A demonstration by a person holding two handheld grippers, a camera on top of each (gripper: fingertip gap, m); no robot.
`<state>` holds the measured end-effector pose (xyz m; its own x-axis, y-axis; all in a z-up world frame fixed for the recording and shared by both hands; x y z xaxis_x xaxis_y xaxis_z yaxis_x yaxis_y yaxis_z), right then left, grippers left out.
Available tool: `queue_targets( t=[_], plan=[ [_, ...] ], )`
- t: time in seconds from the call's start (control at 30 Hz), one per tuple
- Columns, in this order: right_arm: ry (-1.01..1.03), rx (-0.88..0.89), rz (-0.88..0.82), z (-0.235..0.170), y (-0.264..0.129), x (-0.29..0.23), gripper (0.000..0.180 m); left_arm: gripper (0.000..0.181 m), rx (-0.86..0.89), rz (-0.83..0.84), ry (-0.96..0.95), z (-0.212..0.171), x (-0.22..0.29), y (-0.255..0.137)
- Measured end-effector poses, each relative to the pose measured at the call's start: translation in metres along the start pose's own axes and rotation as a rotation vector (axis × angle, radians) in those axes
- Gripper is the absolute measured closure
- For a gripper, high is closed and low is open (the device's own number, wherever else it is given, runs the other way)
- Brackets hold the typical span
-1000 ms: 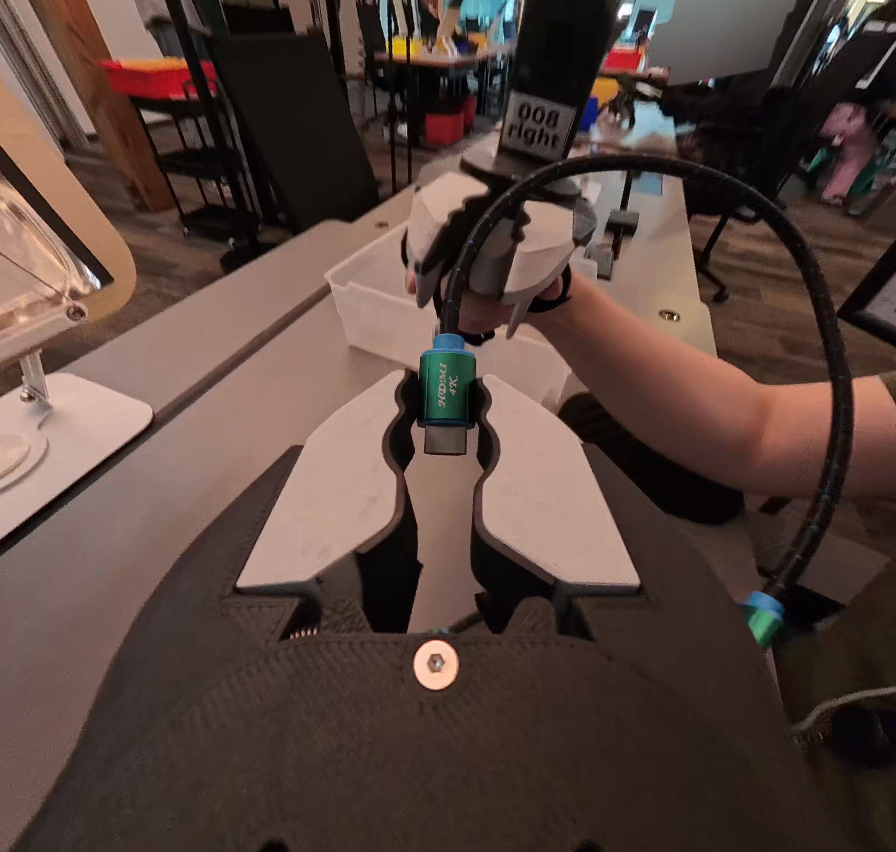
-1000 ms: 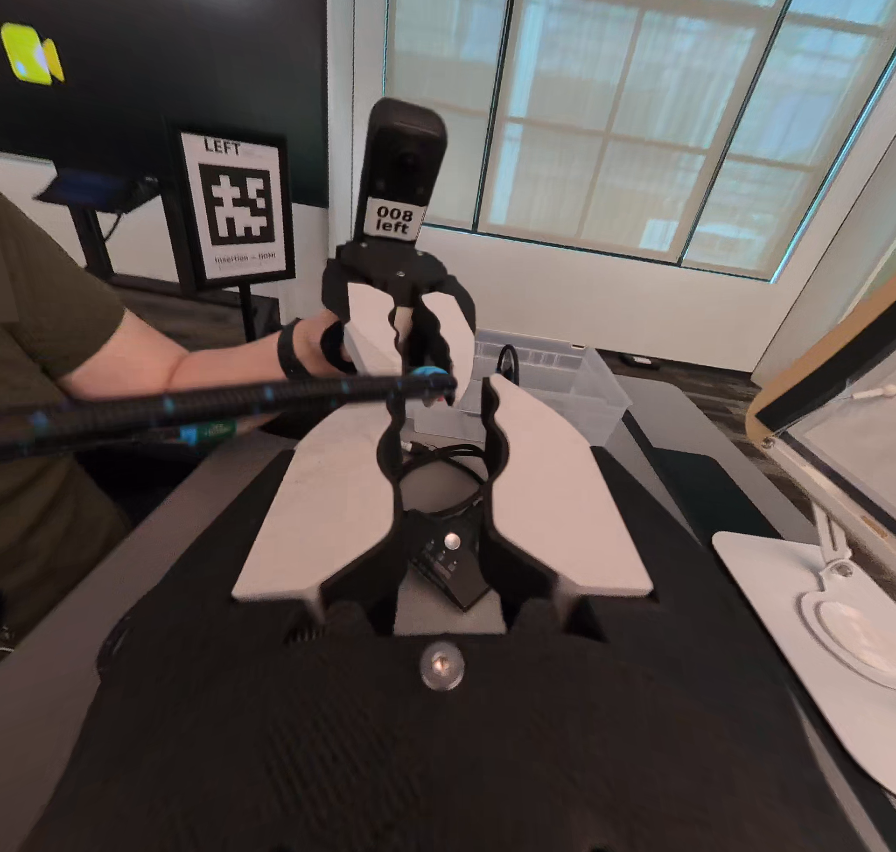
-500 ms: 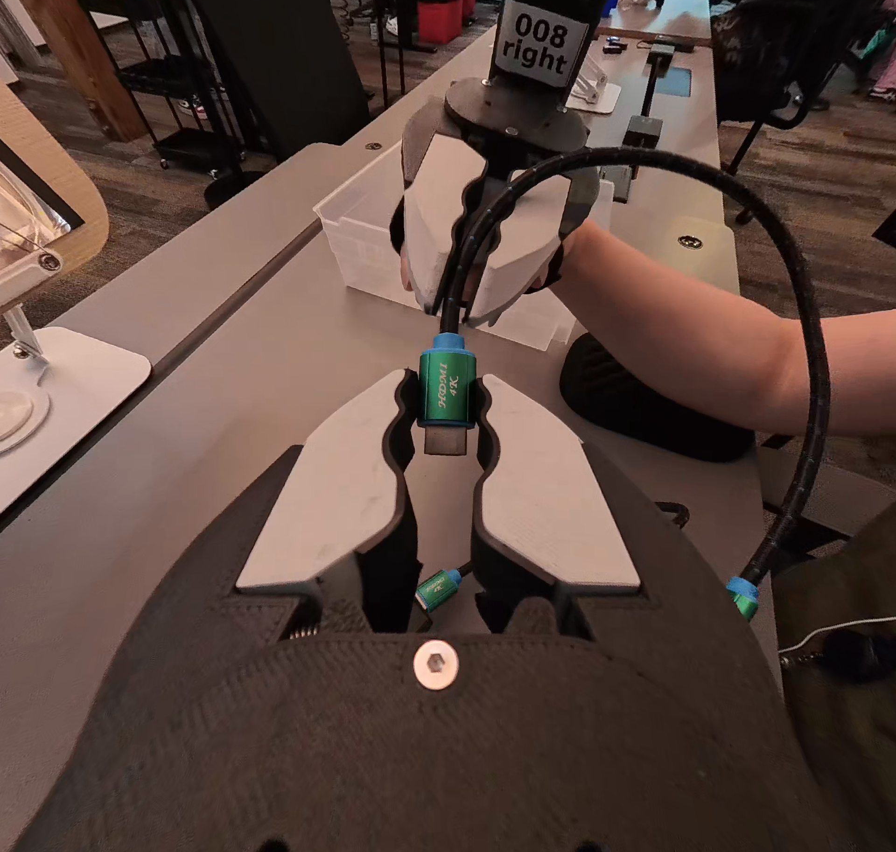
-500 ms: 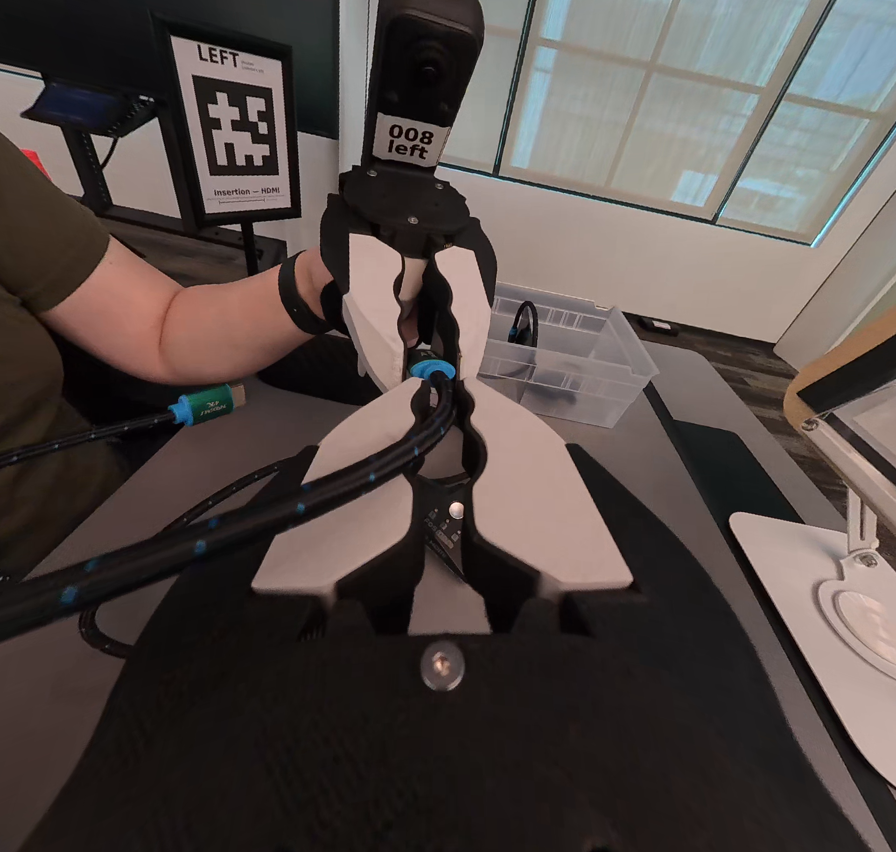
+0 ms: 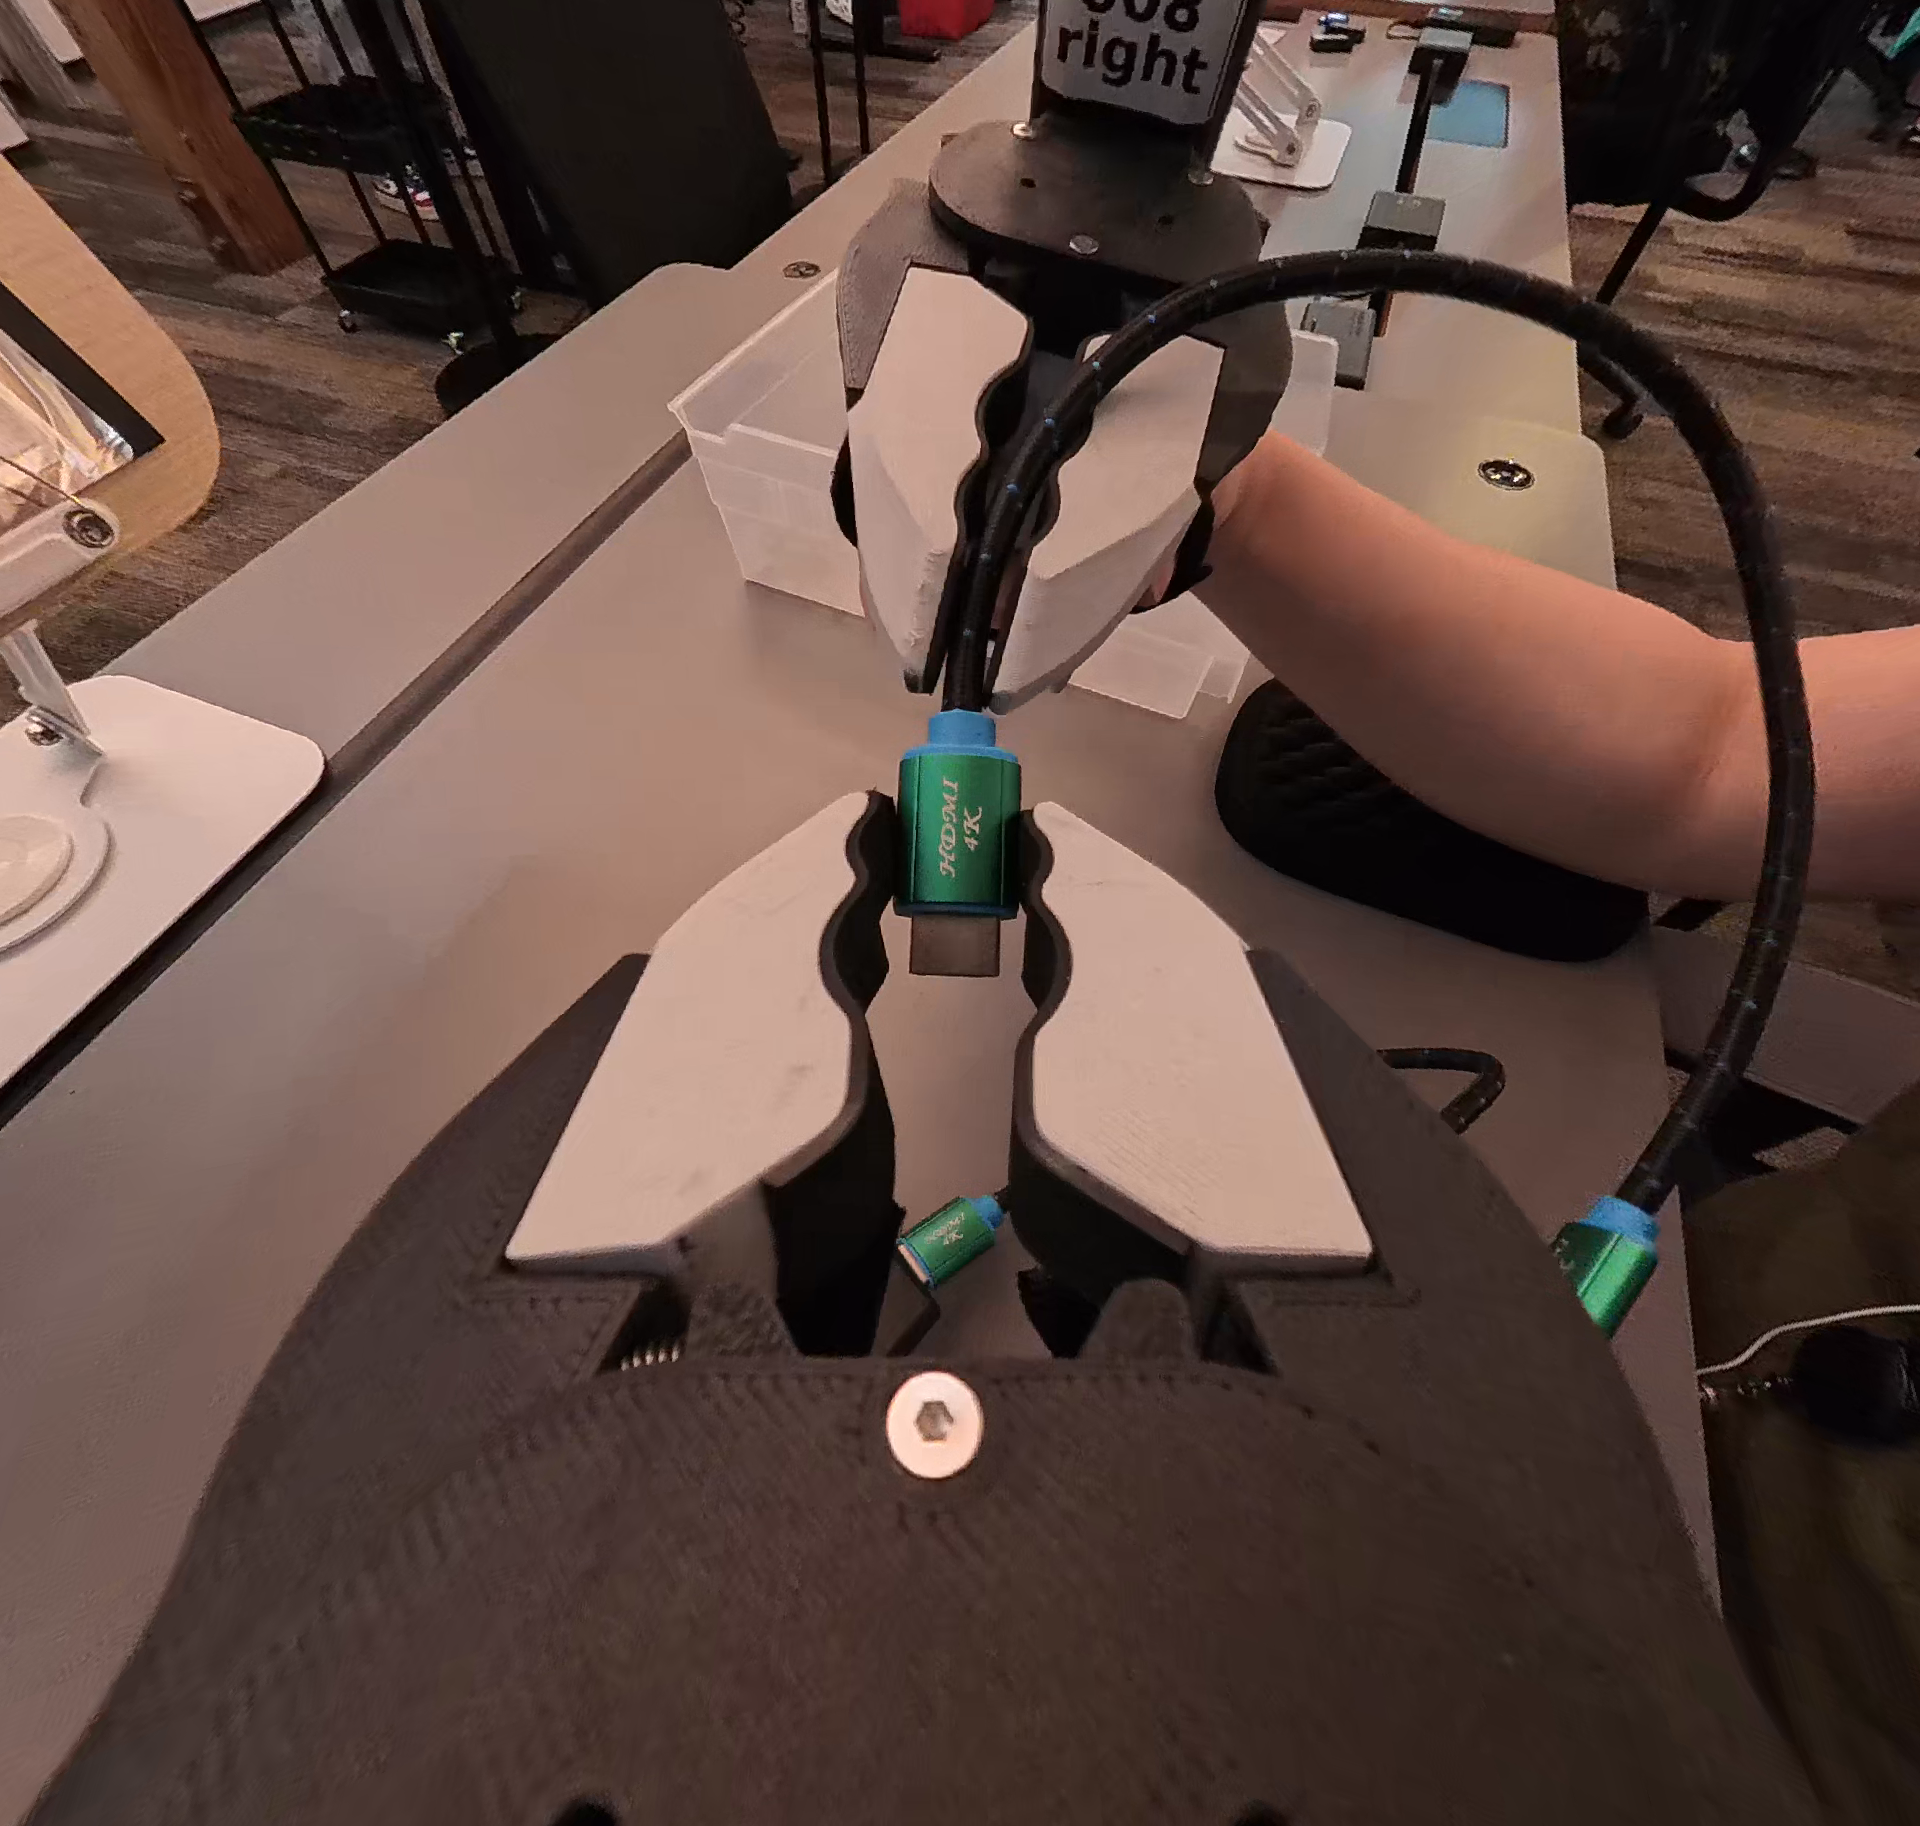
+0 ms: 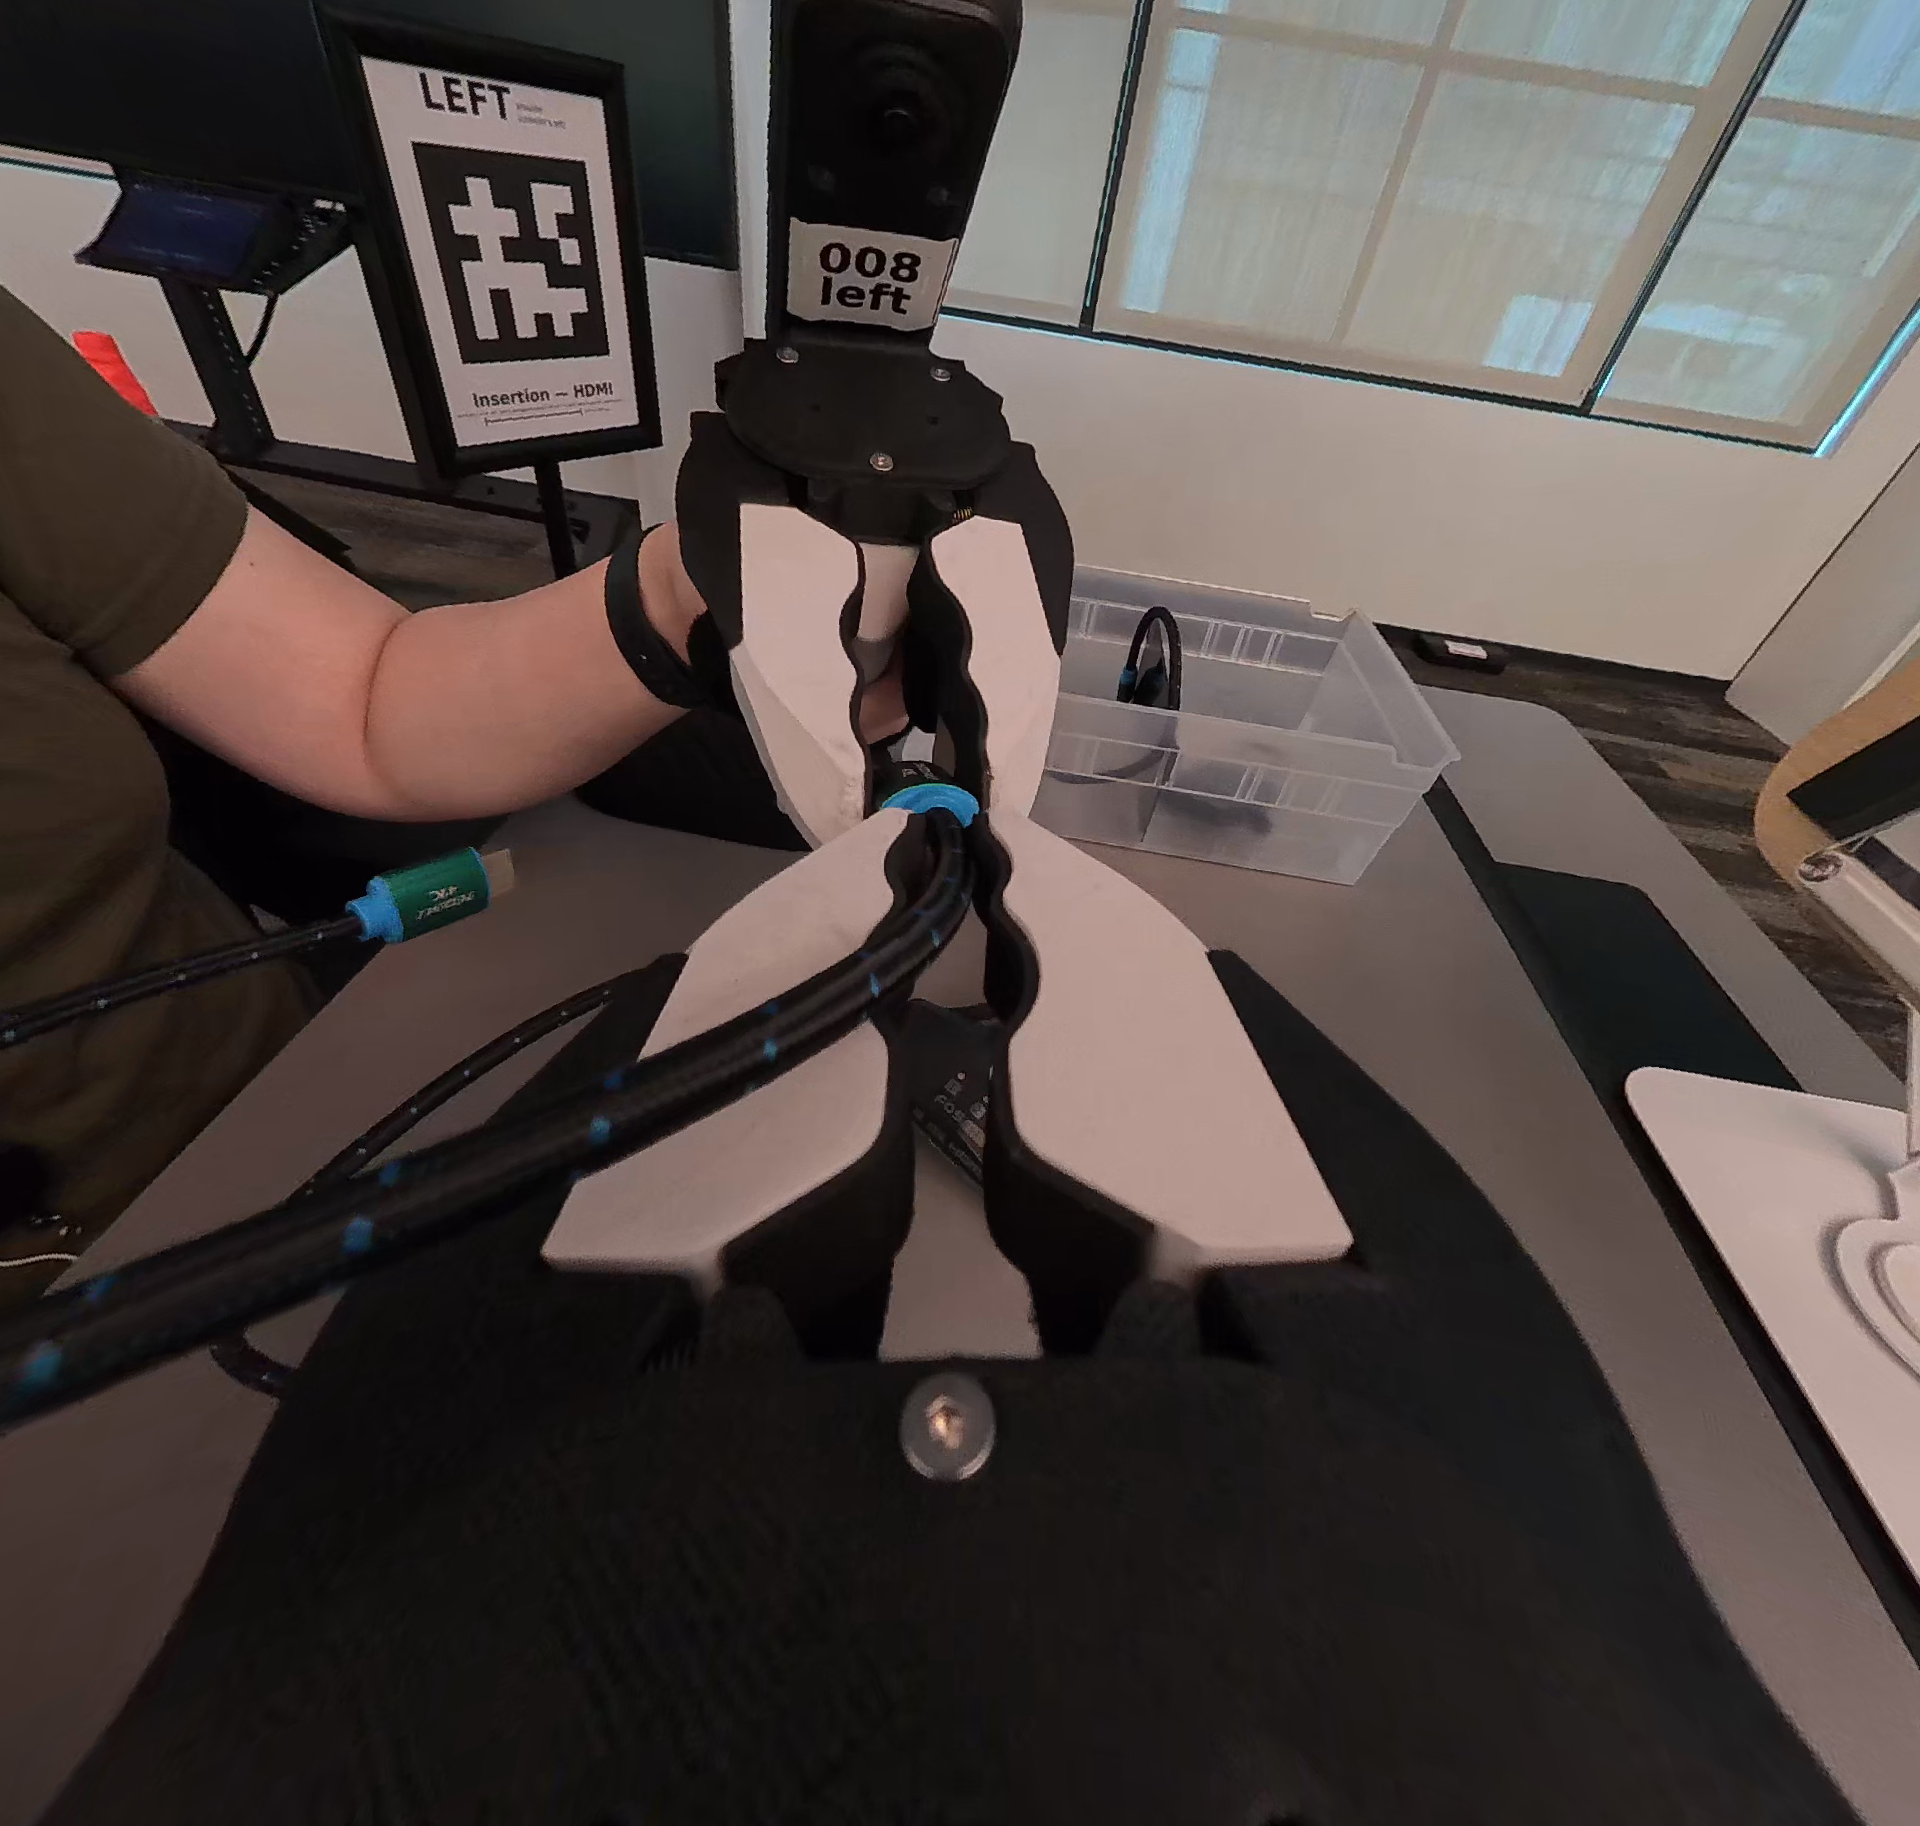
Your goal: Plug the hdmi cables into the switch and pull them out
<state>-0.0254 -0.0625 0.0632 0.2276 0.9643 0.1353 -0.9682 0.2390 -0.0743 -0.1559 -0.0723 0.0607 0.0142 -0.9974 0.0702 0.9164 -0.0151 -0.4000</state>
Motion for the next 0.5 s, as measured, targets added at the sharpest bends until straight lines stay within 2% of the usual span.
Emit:
queue_targets(
  t=[0.23, 0.33, 0.4, 0.5],
  plan=[
    [-0.086, -0.008, -0.053, 0.007, -0.005, -0.003, 0.172, 0.156, 0.095, -0.002, -0.006, 0.0, 0.001, -0.007],
    [-0.136, -0.041, -0.102, 0.013, -0.018, -0.005, 0.172, 0.125, 0.132, 0.027, 0.017, -0.021, 0.0, -0.025],
    [-0.145, -0.025, -0.132, 0.019, -0.03, -0.004, 0.172, 0.117, 0.05, 0.081, 0.075, -0.046, -0.005, -0.035],
    [-0.149, 0.016, -0.17, 0.028, -0.047, -0.001, 0.172, 0.112, -0.233, 0.188, 0.244, -0.085, -0.015, -0.04]
  ],
)
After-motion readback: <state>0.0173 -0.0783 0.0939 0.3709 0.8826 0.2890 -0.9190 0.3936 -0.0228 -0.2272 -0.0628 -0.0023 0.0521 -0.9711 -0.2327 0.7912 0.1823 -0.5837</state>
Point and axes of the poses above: each gripper's, where its closed fingertips meet, y out along the fingers, z out of its top, x = y × z across the jaws, the point moved 7 cm from there along -y, back along the fingers, and after that the axes turned 9 degrees about -z, right-handed, at the moved point
